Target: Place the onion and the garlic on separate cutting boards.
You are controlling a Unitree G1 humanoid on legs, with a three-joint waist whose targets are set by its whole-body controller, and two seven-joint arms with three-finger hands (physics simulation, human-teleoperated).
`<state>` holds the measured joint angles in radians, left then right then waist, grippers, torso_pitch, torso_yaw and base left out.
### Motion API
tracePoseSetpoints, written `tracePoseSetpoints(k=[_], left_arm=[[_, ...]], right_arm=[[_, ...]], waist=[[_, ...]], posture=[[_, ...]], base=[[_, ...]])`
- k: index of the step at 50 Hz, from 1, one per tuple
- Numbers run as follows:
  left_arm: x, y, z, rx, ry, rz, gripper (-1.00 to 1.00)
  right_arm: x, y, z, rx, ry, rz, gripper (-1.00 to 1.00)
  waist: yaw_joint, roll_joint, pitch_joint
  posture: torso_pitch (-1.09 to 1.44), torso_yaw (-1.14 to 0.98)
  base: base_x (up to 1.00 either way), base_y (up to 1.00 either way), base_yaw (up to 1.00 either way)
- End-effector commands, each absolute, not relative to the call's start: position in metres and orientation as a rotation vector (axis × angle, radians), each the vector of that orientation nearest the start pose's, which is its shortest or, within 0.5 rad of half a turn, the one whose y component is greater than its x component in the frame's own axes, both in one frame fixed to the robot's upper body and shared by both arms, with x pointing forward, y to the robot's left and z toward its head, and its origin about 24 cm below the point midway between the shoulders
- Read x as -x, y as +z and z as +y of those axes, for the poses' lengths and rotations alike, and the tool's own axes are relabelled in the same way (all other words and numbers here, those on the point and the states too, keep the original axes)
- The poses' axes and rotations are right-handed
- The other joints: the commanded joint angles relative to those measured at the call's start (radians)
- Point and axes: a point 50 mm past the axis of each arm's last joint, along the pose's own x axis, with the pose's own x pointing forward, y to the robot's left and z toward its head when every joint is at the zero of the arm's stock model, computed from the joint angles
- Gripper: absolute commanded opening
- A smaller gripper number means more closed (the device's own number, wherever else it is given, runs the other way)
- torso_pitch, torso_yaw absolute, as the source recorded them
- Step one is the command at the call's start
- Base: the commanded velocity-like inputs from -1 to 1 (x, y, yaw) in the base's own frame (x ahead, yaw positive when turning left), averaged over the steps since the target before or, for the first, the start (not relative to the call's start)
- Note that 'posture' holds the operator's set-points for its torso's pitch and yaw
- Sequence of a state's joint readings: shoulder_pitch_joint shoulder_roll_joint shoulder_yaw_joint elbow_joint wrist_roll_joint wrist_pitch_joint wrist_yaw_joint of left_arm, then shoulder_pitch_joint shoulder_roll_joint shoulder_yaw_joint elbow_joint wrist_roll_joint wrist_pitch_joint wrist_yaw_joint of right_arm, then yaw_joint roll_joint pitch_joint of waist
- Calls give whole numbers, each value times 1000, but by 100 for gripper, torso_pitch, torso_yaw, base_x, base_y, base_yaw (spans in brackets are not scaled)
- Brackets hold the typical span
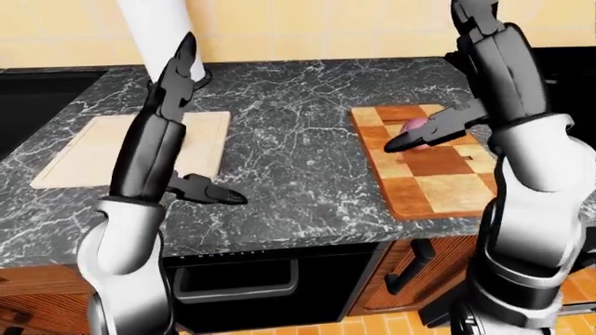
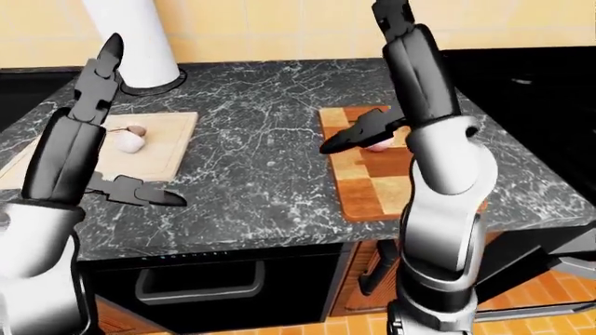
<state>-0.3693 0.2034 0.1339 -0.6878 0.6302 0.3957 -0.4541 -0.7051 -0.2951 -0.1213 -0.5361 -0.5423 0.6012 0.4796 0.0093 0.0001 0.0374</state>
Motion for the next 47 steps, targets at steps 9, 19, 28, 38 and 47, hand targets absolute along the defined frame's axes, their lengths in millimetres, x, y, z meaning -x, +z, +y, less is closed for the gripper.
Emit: tracePoseSetpoints(k=[9, 19, 28, 38, 47], left_arm=[[-208, 254, 169, -696, 112, -597, 100], [-186, 251, 170, -571, 142, -645, 100], [-174, 233, 171, -468, 161, -649, 100], [-165, 213, 178, -353, 189, -624, 100], [-154, 212, 191, -306, 218, -622, 100]], right_arm=[[-248, 299, -162, 633, -61, -613, 100], [-223, 284, -164, 494, -88, -630, 100], [-209, 268, -165, 405, -114, -638, 100], [-198, 250, -166, 337, -136, -623, 100], [-186, 240, -175, 301, -163, -600, 100]], waist=[[1, 1, -19], [4, 2, -23], [4, 1, -30], [5, 1, -32], [6, 1, -33]], posture=[[0, 0], [0, 0], [0, 0], [0, 0], [0, 0]], base=[[0, 0, 0], [0, 0, 0], [0, 0, 0], [0, 0, 0], [0, 0, 0]])
